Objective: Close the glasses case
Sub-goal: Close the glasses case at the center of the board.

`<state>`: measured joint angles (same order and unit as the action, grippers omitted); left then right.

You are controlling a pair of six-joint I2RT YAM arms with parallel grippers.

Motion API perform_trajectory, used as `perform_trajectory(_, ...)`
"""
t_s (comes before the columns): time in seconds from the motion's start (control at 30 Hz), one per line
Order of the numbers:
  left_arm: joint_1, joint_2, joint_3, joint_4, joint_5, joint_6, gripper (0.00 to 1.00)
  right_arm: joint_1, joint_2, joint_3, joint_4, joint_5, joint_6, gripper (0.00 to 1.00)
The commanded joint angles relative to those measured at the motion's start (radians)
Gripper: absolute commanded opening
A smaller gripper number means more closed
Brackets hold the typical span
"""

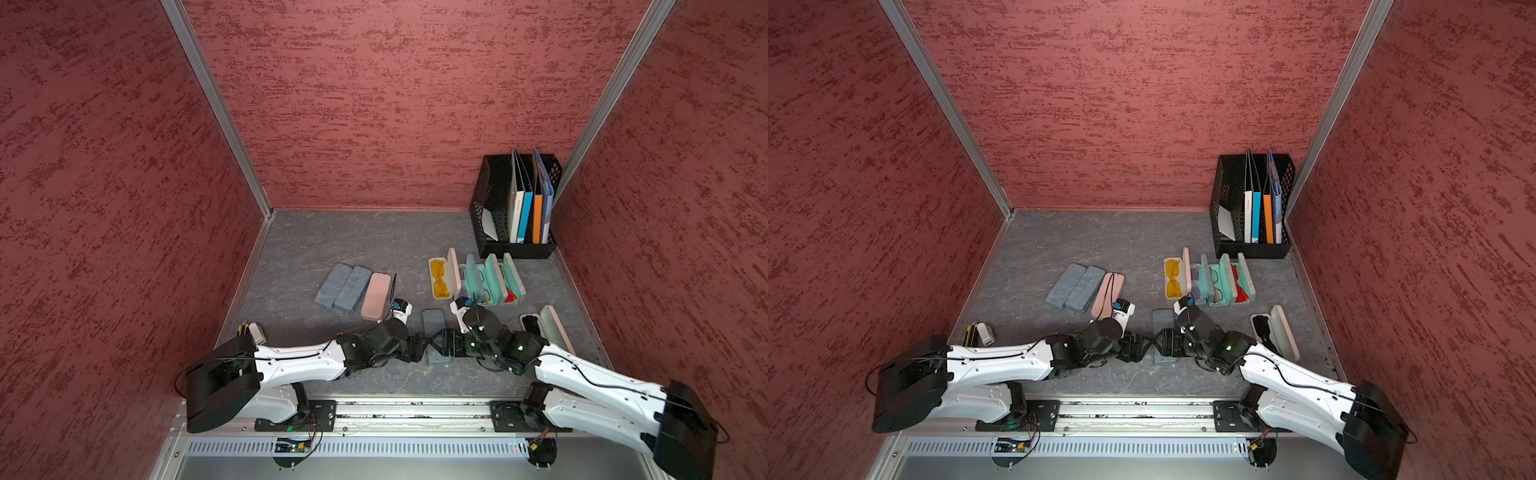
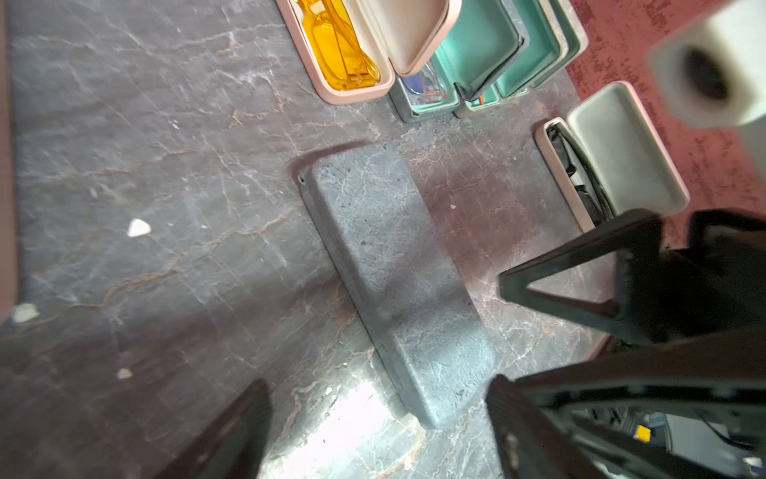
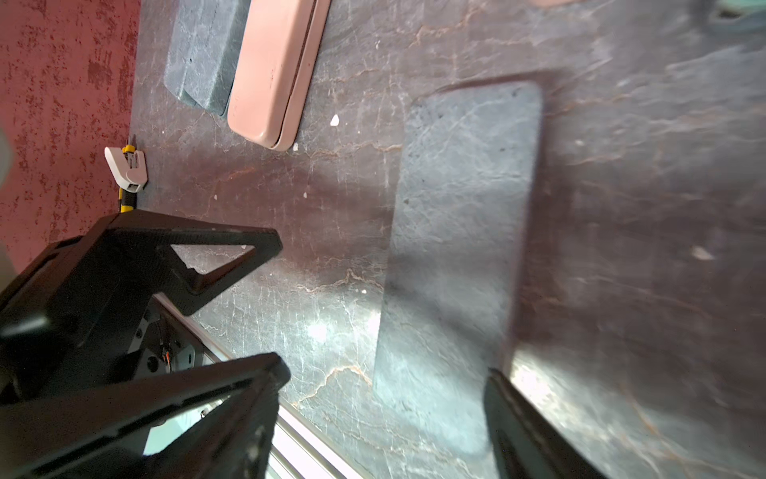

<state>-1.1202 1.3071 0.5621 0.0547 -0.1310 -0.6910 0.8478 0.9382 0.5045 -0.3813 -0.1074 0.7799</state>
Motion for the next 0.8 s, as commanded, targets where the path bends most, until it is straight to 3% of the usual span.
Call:
perform_trajectory(0.0, -0.016, 0.006, 0.057, -0.094, -0.008, -0.019, 0.91, -0.033, -0.092, 0.042, -0.127, 0.072, -0.025, 0.85)
perform_trajectory(0.17, -0.017, 0.069, 0.136, -0.204, -0.020, -0.046, 1.00, -0.083, -0.277, 0.051, -0.277, 0.106, -0.042, 0.98)
perform_trajectory(0.53, -0.012, 0.342, 0.381, -0.386, 0.048, -0.054, 1.00, -0.094, -0.522, 0.072, -0.477, 0.148, -0.027, 0.98)
perform_trajectory(0.77, -0.025, 0.472, 0.513, -0.484, 0.061, -0.037, 1.00, -0.093, -0.564, 0.062, -0.488, 0.108, -0.020, 0.98)
